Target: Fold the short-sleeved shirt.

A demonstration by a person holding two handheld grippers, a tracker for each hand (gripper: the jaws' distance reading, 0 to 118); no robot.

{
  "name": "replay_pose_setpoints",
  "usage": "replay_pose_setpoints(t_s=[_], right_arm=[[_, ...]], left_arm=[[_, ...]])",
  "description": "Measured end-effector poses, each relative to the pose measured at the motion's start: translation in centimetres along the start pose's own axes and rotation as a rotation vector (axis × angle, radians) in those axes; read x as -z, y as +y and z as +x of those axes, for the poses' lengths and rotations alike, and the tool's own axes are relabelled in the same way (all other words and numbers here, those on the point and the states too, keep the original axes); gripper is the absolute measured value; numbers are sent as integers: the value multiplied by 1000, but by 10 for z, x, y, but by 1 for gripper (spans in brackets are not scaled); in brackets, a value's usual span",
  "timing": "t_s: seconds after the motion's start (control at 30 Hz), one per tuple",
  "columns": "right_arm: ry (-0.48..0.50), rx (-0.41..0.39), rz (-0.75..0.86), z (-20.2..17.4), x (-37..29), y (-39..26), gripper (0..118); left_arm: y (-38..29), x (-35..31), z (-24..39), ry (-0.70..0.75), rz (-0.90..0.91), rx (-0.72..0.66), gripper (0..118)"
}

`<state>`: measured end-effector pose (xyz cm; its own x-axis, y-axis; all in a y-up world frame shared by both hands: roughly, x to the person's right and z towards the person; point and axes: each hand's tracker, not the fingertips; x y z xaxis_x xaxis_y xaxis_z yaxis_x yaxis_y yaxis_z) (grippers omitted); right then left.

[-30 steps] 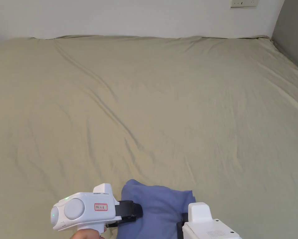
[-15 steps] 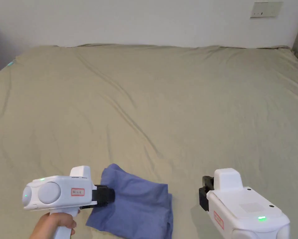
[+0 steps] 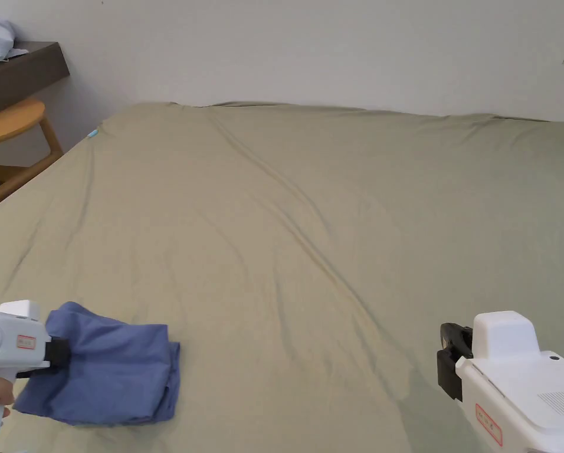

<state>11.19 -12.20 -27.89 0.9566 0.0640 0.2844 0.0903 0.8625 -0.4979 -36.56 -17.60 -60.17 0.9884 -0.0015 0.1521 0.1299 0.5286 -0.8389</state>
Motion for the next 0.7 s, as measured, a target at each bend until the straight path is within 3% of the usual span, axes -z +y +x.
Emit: replay_pose_setpoints(t_s=[0.1,0.23,0.27,0.33,0.37,0.43,0.53,0.7], right_arm=[[0,1,-13,-7,8,0,2],[-4,-2,-28,-10,10,-3,2],[-4,-2,-27,-10,9,-3,2],[-13,2,-17,-8,3,-3,2],[-20,4,-6,-7,-1,-2,2],[-31,11,20,-3,-12,2,2],[-46,16,67,5,-32,9,2],[-83,3,178,26,-73,24,2]], left_arm=[[3,9,-17,22,-22,-39,20],[0,14,-15,12,-25,-46,35],[0,12,-12,37,-24,-38,56],[0,2,-8,40,-2,-61,114],[2,-5,-7,31,38,-74,118],[6,-30,-2,-18,144,-114,110],[13,-73,14,-32,202,-123,109],[8,-170,63,-32,480,-31,109]])
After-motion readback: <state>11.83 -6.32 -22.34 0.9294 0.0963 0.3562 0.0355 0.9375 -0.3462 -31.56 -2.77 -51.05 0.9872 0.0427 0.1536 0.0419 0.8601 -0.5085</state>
